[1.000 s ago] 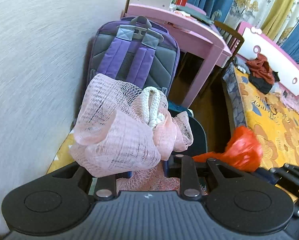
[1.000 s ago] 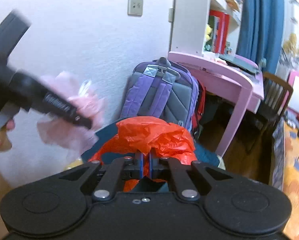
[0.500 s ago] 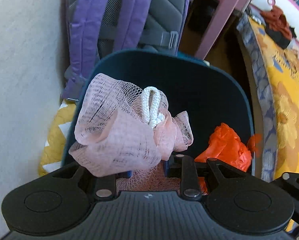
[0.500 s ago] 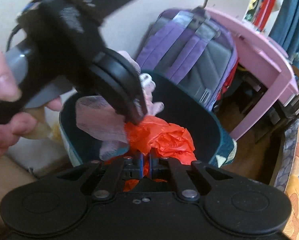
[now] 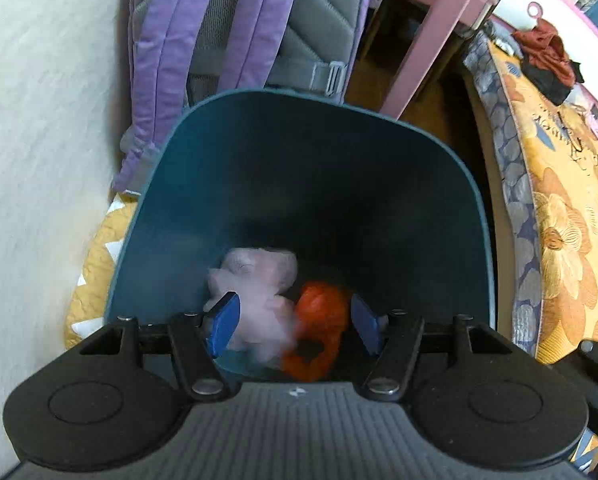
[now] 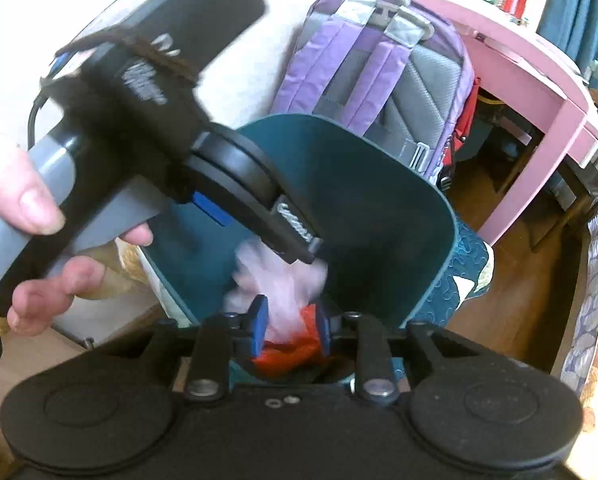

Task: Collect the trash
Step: 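Open both grippers to drop the net and bag into the wastebasket, then lower both grippers back to the trash pile on the floor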

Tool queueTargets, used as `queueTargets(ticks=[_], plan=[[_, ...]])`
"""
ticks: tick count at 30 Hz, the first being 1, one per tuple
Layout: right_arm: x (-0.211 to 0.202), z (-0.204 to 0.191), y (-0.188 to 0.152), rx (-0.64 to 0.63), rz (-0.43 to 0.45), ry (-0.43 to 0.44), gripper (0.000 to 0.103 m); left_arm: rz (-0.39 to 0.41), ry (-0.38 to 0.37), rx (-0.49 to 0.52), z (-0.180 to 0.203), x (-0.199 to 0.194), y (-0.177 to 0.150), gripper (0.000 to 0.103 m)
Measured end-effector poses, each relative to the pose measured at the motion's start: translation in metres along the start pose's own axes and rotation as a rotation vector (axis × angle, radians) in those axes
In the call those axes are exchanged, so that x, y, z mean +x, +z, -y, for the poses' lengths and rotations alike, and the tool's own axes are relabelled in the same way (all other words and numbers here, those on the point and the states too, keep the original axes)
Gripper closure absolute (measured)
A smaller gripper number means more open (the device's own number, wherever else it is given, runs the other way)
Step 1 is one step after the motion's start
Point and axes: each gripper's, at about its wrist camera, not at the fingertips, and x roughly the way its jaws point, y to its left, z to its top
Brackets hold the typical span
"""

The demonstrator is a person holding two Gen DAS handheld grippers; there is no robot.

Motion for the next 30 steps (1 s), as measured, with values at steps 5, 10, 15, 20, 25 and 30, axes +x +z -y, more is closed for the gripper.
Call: queueTargets(ticks=[5, 10, 15, 20, 25, 30], plan=[[-0.028, 0.01, -0.006, 0.062, 0.057, 0.024, 0.07, 0.064, 0.014, 0.032, 0.007, -0.034, -0.018, 0.042], [-0.06, 0.016, -0.019, 0.102, 0.097, 0.041, 0.068, 0.12, 0.003, 0.04, 0.014, -0.071, -0.039, 0.039], [-0.089, 0.018, -0.032, 0.137, 0.132, 0.054, 0.066, 0.179, -0.004, 0.055, 0.02, -0.108, -0.061, 0.036], [-0.118, 0.018, -0.049, 0.183, 0.174, 0.07, 0.063, 0.226, -0.002, 0.065, 0.023, -0.14, -0.085, 0.034], [-0.145, 0.018, -0.068, 0.229, 0.217, 0.082, 0.056, 0.269, 0.025, 0.1, 0.025, -0.164, -0.115, 0.028], [-0.166, 0.015, -0.098, 0.261, 0.242, 0.088, 0.039, 0.286, 0.025, 0.091, 0.019, -0.176, -0.153, 0.023]])
